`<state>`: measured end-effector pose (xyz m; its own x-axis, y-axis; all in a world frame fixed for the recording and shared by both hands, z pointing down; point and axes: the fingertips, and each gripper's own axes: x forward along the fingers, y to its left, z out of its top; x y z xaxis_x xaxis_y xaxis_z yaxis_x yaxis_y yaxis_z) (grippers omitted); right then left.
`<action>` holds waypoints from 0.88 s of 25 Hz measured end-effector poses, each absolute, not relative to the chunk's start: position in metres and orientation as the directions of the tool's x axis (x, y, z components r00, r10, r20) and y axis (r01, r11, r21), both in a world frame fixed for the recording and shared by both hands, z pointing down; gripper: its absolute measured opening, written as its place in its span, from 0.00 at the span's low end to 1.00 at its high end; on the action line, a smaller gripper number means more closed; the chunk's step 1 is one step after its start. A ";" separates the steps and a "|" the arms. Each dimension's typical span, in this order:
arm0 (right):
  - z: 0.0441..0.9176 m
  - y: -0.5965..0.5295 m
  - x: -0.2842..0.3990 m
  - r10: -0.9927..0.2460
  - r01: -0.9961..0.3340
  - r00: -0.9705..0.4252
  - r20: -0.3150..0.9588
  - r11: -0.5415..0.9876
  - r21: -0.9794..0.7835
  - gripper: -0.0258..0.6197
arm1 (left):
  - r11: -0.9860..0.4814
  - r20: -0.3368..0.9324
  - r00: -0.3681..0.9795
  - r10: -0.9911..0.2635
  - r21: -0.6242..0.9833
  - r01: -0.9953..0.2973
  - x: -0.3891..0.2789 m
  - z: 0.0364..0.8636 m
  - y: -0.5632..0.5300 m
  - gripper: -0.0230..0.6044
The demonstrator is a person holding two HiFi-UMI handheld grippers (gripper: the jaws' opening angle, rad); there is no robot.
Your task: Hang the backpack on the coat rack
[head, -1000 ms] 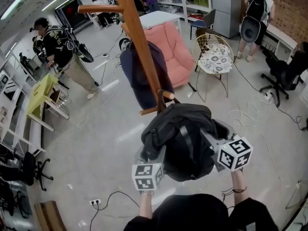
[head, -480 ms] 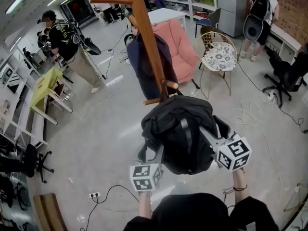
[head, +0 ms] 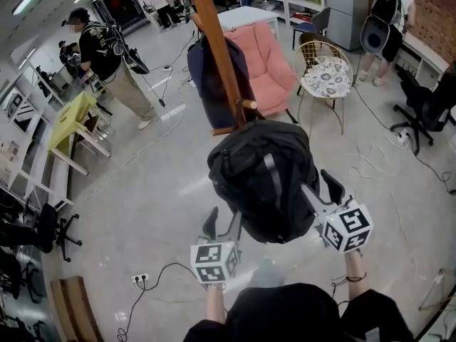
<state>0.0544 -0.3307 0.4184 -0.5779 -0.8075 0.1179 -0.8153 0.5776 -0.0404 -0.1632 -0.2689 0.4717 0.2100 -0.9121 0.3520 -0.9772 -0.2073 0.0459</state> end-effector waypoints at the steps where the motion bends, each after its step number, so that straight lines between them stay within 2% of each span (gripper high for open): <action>1: 0.418 -0.327 0.058 -0.813 -0.820 -0.572 0.112 0.571 -0.046 0.41 | -0.210 0.349 0.213 -0.913 0.045 -0.977 -0.161 0.471 -0.265 0.44; 3: 0.415 -0.319 0.063 -0.818 -0.824 -0.565 0.104 0.564 -0.042 0.41 | -0.216 0.344 0.216 -0.914 0.040 -0.976 -0.157 0.469 -0.257 0.41; 4: 0.413 -0.314 0.065 -0.822 -0.827 -0.561 0.101 0.561 -0.031 0.38 | -0.216 0.341 0.214 -0.915 0.033 -0.976 -0.156 0.469 -0.252 0.38; 6: 0.410 -0.305 0.069 -0.831 -0.835 -0.548 0.095 0.550 -0.005 0.25 | -0.215 0.333 0.207 -0.920 0.013 -0.977 -0.153 0.467 -0.243 0.31; 11: 0.404 -0.285 0.075 -0.842 -0.845 -0.533 0.080 0.535 -0.005 0.12 | -0.217 0.292 0.202 -0.935 -0.019 -0.976 -0.150 0.456 -0.224 0.16; 22: 0.395 -0.252 0.080 -0.825 -0.825 -0.565 0.027 0.563 -0.050 0.06 | -0.207 0.193 0.195 -0.962 -0.044 -0.977 -0.145 0.428 -0.193 0.07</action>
<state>0.0795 -0.2521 0.3949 -0.5651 -0.8246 0.0271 -0.8246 0.5635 -0.0502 -0.1449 -0.1933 0.4277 0.1946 -0.9618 0.1925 -0.9774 -0.2066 -0.0440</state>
